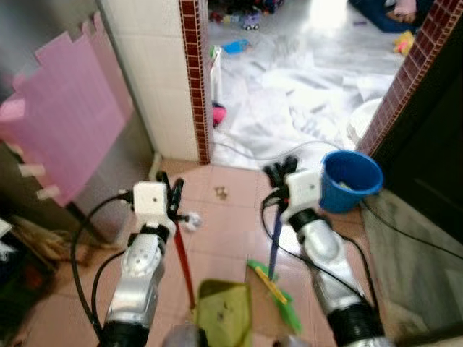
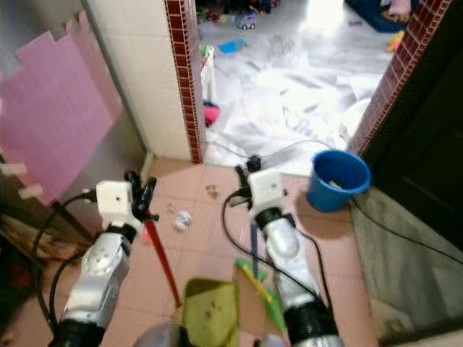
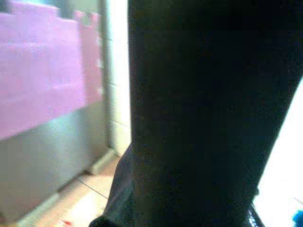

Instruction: Sweep floor

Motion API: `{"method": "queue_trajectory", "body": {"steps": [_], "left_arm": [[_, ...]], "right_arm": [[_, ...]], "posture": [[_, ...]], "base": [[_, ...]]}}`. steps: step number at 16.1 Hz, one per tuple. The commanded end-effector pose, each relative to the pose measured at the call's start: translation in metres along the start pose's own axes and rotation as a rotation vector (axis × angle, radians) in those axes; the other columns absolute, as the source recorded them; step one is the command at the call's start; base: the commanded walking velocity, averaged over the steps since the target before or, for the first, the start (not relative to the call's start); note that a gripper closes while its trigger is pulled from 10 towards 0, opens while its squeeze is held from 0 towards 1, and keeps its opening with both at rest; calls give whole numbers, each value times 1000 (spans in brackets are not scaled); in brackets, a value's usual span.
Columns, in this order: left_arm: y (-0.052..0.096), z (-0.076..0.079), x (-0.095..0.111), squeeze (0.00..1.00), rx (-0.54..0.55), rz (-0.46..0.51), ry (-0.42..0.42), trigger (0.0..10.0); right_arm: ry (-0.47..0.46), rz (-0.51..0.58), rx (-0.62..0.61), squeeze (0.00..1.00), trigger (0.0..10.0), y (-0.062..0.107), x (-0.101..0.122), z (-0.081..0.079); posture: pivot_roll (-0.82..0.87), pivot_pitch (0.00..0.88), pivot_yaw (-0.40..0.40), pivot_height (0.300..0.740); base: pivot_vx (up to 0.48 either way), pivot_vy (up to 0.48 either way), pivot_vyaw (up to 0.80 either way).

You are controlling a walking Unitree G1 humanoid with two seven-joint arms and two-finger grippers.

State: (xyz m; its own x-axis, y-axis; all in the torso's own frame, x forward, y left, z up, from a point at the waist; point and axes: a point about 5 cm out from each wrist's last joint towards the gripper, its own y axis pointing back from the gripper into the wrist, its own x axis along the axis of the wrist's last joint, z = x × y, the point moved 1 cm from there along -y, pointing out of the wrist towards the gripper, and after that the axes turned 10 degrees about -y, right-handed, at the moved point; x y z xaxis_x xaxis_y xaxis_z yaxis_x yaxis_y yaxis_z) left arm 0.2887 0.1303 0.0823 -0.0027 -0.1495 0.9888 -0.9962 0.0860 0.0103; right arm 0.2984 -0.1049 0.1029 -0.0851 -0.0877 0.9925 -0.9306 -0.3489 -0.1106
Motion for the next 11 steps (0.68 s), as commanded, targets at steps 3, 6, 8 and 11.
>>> {"method": "queue_trajectory", "body": {"steps": [3, 6, 8, 11], "left_arm": [[-3, 0, 14, 0, 34, 60, -19, 10000], [-2, 2, 14, 0, 54, 69, -20, 10000], [-3, 4, 14, 0, 39, 64, -19, 10000], [-4, 5, 14, 0, 39, 59, -17, 10000]], "right_arm": [[10, 77, 47, 0, 10000, -4, 16, -7], [29, 84, 67, 0, 10000, -4, 17, -9], [43, 85, 79, 0, 10000, -4, 17, -10], [52, 87, 89, 0, 10000, -4, 17, -11]], "posture": [[-52, 0, 56, 740], [-55, 0, 56, 740], [-56, 0, 53, 740], [-57, 0, 51, 740]], "base": [[0, 116, 800], [0, 0, 800], [0, 0, 800], [0, 0, 800]]}}
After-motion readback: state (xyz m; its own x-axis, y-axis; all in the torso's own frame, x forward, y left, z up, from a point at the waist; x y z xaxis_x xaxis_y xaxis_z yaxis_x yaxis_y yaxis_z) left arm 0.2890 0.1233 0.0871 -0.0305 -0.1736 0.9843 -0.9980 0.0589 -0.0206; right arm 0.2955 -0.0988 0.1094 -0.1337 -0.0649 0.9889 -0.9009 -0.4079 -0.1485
